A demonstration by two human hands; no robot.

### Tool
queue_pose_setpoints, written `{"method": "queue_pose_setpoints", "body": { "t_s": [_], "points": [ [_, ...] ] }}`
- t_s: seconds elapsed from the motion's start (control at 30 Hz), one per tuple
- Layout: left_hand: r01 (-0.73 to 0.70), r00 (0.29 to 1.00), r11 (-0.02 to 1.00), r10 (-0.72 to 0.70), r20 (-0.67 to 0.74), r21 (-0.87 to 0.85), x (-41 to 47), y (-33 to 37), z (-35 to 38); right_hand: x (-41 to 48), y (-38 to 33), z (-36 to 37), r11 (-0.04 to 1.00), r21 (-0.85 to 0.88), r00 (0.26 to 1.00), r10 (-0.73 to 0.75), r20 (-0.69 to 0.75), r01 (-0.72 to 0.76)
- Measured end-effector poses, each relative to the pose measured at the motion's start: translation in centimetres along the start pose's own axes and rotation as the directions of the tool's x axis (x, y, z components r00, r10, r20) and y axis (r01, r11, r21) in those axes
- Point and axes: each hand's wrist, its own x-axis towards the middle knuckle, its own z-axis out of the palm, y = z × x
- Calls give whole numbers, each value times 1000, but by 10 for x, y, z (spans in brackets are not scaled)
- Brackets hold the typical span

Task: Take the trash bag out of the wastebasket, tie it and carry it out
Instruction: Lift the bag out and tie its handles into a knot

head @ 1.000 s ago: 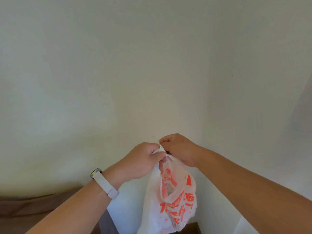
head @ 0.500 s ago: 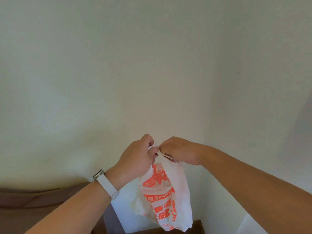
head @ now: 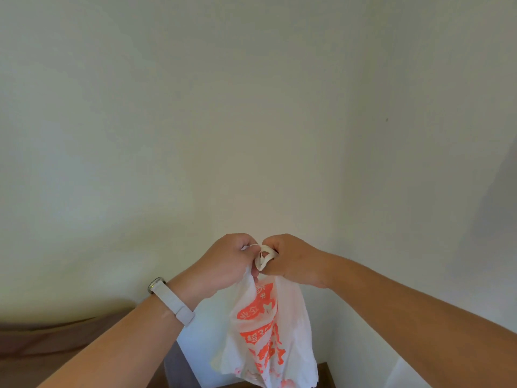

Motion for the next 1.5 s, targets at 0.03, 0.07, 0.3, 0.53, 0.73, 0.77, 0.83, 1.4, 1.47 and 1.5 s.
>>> {"method": "queue_pose_setpoints", "body": {
  "t_s": [0.03,0.07,0.3,0.53,0.73,0.77,0.83,1.4,1.47,1.5],
  "points": [
    [39,999,997,-38,18,-70,1,2,-1,0,1,1,997,-69,997,-34,-76,28],
    [79,996,987,-74,39,-141,2,3,-3,0,3,2,994,-89,989,-68,-134,56],
    [178,980,867,-113,164,-466,3,-2,-11,-7,-2,-8,982,82,916,-129,-380,172],
    [114,989,897,-62,133,-427,2,-21,-18,-5,-1,-30,770,634,971,84,-223,79],
    [80,995,620,-93,29,-780,9,-32,-6,-6,10,-18,457,881,977,101,-190,124],
    [62,996,523,-83,21,-850,9,-33,-3,-7,13,-15,412,902,978,95,-187,132],
    [25,997,334,-76,0,-942,11,-34,2,-6,19,-8,342,926,976,86,-197,157],
    [113,913,144,-404,45,-983,37,-74,-5,1,80,-17,195,963,857,449,-254,184],
    [151,885,180,-462,52,-972,35,-88,-9,-6,95,-24,195,968,838,494,-234,155],
    [172,869,198,-492,54,-965,34,-95,-10,-10,103,-29,198,969,827,513,-228,144]
  ]
}}
